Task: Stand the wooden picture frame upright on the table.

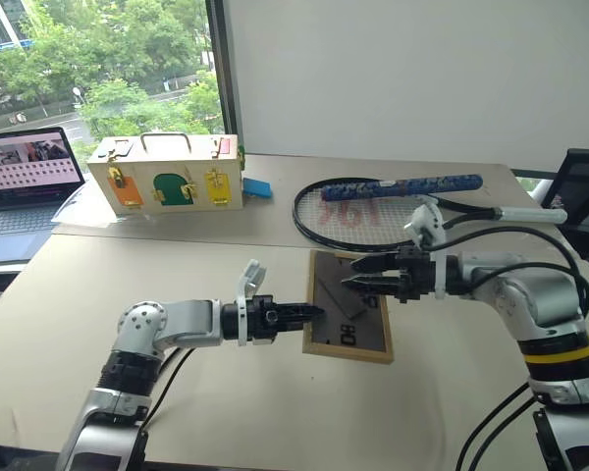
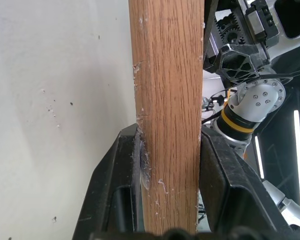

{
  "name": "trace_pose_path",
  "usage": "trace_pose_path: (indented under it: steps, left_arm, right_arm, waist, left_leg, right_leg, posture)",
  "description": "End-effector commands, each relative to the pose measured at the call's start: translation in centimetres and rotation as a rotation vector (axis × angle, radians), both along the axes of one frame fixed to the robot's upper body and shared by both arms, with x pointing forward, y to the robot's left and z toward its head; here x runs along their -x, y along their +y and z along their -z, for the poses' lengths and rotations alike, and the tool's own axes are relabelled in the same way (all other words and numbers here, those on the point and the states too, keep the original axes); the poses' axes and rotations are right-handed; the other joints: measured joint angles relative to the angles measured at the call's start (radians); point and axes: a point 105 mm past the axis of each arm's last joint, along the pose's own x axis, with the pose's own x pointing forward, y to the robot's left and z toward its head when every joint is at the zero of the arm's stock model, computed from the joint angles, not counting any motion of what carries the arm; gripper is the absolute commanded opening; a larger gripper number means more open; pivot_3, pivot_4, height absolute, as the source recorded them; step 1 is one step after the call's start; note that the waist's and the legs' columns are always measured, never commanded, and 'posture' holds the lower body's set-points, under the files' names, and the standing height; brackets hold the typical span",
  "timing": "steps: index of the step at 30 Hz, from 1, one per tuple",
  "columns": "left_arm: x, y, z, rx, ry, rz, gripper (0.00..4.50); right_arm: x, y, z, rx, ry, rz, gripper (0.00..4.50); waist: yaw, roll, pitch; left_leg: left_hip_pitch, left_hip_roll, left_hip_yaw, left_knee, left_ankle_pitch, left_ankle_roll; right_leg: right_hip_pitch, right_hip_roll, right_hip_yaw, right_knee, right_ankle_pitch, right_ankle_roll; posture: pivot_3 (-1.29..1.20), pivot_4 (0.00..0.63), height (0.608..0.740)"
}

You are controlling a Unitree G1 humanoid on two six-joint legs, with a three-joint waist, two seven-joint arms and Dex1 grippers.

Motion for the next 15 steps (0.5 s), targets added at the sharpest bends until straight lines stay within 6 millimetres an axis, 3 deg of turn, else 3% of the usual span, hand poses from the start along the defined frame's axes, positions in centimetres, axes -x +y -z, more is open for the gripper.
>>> trace_pose_path:
  steps: [1, 8, 15]
  left_arm:
    - [0.0, -0.4, -2.0, 0.077, -0.054, 0.009, 1.13]
    - [0.0, -0.5, -1.7, 0.077, -0.044, -0.002, 1.13]
    - [-0.6, 0.9, -1.8, 0.11, -0.031, -0.072, 1.13]
  right_arm:
    - [1.5, 1.4, -0.8, -0.02, 0.003, -0.109, 3.44]
    - [2.3, 1.3, -2.3, -0.149, -0.081, -0.159, 3.44]
    - [3.1, 0.0, -3.4, -0.201, -0.187, -0.132, 3.44]
  waist:
    - [0.0, 0.0, 0.0]
    - [0.0, 0.0, 0.0]
    - [0.0, 0.0, 0.0]
  left_leg:
    - [0.0, 0.0, 0.0, 0.0, 0.0, 0.0]
    - [0.0, 0.0, 0.0, 0.0, 0.0, 0.0]
    - [0.0, 0.0, 0.0, 0.0, 0.0, 0.0]
  right_leg:
    - [0.0, 0.0, 0.0, 0.0, 0.0, 0.0]
    - [0.0, 0.0, 0.0, 0.0, 0.0, 0.0]
    - [0.0, 0.0, 0.0, 0.0, 0.0, 0.0]
  posture:
    - [0.0, 0.15, 0.722]
    - [0.0, 0.15, 0.722]
    - [0.0, 0.15, 0.722]
